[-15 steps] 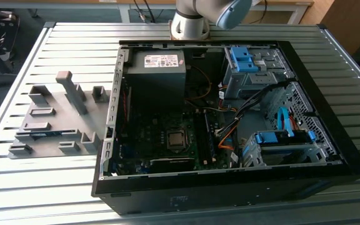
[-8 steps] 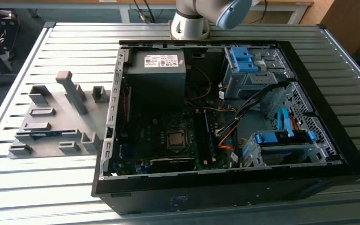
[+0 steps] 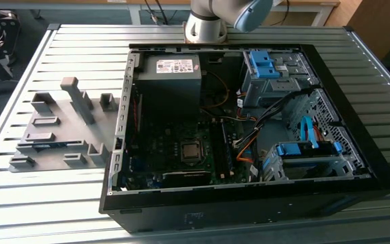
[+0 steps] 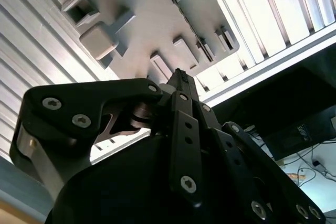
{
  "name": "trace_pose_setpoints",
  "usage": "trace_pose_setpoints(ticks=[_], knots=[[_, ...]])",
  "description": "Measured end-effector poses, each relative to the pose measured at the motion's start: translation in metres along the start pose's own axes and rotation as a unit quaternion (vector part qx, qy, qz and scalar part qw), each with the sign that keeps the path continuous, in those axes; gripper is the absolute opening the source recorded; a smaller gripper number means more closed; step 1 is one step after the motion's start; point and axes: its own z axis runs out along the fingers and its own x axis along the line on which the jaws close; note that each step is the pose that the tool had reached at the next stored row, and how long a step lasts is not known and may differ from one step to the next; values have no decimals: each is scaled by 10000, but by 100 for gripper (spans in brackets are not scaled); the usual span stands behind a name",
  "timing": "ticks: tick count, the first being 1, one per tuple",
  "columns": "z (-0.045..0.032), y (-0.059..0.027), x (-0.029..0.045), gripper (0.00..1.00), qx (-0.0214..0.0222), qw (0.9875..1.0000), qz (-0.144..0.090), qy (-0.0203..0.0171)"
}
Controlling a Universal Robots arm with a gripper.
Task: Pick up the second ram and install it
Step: 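Pick up the second ram and move it above second insertion slot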
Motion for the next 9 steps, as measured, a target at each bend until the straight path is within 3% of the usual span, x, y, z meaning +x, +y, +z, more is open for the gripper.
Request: trace_pose_setpoints(ticks=[9], knots=[[4, 8, 17, 11, 26, 9996, -288, 18]])
